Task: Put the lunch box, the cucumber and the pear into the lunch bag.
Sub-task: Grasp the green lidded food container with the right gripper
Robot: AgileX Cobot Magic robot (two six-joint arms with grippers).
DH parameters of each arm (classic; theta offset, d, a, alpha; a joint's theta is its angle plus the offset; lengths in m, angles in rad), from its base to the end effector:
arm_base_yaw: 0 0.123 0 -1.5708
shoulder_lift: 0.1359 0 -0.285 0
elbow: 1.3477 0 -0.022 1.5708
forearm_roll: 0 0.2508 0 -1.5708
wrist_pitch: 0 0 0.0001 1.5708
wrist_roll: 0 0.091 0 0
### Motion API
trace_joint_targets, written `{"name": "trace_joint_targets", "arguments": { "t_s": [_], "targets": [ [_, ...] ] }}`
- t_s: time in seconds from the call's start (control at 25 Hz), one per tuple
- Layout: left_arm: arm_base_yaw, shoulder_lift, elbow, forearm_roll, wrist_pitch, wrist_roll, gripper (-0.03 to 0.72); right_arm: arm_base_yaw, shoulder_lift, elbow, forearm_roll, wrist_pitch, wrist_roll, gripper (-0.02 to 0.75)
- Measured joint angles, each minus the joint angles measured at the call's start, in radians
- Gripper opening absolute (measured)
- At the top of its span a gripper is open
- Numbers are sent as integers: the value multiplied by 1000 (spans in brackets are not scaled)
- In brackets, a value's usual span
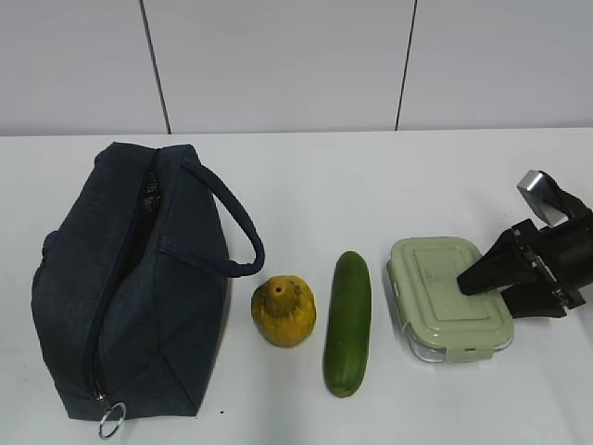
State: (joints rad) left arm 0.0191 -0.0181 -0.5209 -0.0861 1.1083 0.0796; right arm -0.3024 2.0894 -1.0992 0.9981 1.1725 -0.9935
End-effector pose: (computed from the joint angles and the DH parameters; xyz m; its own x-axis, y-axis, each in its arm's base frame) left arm -0.0122 -0.0072 0.2793 -0.4598 0.0322 -0.8874 0.0681 0.9977 0.0009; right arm 0.3381 -0.0316 0.1100 -0.9935 0.0206 -0.1122 -0.0754 0.6194 0.7814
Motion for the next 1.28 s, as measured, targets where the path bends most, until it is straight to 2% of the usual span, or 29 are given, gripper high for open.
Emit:
{"name": "trace_joint_targets", "arguments": {
  "t_s": [0.36, 1.28],
  "targets": [
    [0, 0, 0, 0, 0, 0, 238, 0, 0, 0, 10, 17, -2, 419],
    [0, 0, 0, 0, 0, 0, 238, 0, 0, 0, 17, 21, -13, 388]
  ]
}}
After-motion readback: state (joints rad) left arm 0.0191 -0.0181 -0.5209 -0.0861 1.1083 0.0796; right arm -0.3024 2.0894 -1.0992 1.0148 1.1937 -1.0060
